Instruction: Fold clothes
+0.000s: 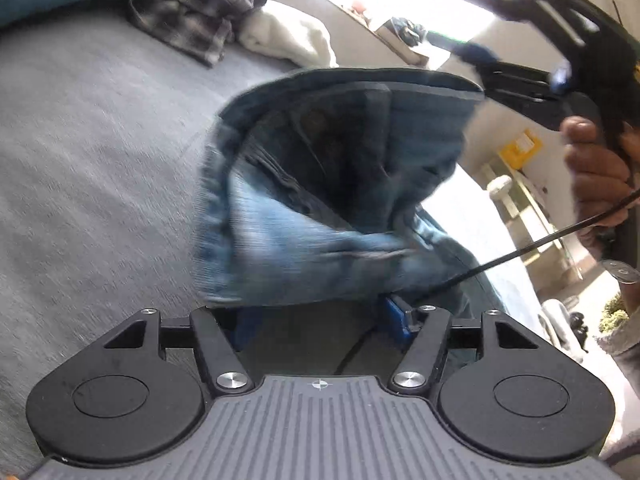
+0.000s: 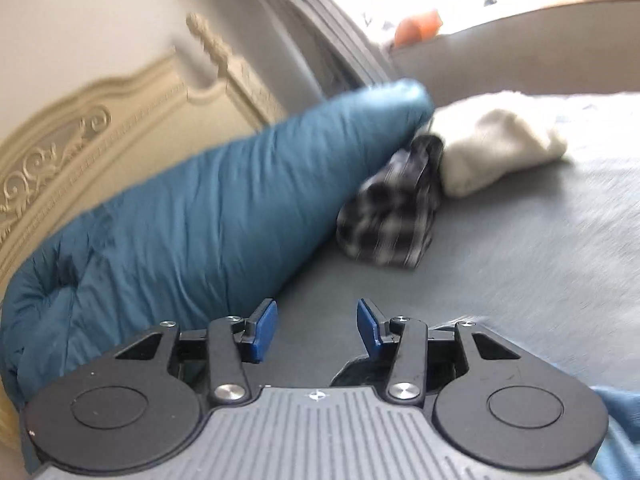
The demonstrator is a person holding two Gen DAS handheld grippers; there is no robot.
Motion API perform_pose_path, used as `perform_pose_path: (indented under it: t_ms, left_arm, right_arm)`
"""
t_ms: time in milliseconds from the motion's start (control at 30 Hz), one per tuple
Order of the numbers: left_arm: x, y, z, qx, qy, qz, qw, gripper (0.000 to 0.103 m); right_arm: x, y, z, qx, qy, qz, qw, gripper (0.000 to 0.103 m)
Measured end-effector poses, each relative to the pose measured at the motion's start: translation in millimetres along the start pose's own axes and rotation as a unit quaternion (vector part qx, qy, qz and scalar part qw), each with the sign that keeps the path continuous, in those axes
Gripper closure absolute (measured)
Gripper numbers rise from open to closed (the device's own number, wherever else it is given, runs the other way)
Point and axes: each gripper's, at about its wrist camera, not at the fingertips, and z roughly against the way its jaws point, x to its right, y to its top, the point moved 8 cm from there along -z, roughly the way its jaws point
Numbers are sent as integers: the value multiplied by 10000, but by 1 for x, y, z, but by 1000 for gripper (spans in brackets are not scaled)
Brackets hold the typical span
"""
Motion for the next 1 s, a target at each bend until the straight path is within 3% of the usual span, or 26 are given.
perform_pose_path:
  t_ms: [67, 233, 400, 533, 600, 700, 800, 900, 967, 1000]
  left_arm:
    - [0, -4, 0, -103, -101, 147, 9998, 40]
    - [2, -12, 11, -234, -433, 350, 9982, 33]
    - [-9, -14, 11, -365, -95, 445, 9983, 31]
    - [-17, -10, 1, -264, 181, 888, 9955, 31]
    - [-16, -9, -4, -183, 271, 961, 9948, 32]
    - [-13, -6, -11, -74, 411, 920, 9949, 32]
    - [-11, -1, -16, 43, 553, 860, 9947, 32]
    - [-7, 3, -19, 100, 672, 800, 9945, 34]
    - [-21, -6, -9, 112, 705, 750, 9946, 35]
    - [-27, -11, -5, 108, 723, 716, 9948, 36]
  right_arm:
    - [8, 6, 16, 202, -139, -100, 9996, 51]
    - [45, -18, 48, 148, -644, -428, 9969, 45]
    - [80, -52, 73, -36, -1109, -586, 9921, 44]
    - [82, -75, 79, -210, -1398, -133, 9899, 42]
    - [70, -87, 76, -368, -1546, 553, 9857, 36]
    - [50, -112, 68, -637, -1815, 2000, 9607, 28]
    - [41, -141, 60, -958, -2089, 3264, 9169, 24]
    - [53, -164, 57, -1254, -2572, 3958, 8726, 24]
    - [65, -173, 56, -1457, -2758, 3994, 8621, 29]
    - [73, -175, 56, -1508, -2925, 3937, 8583, 48]
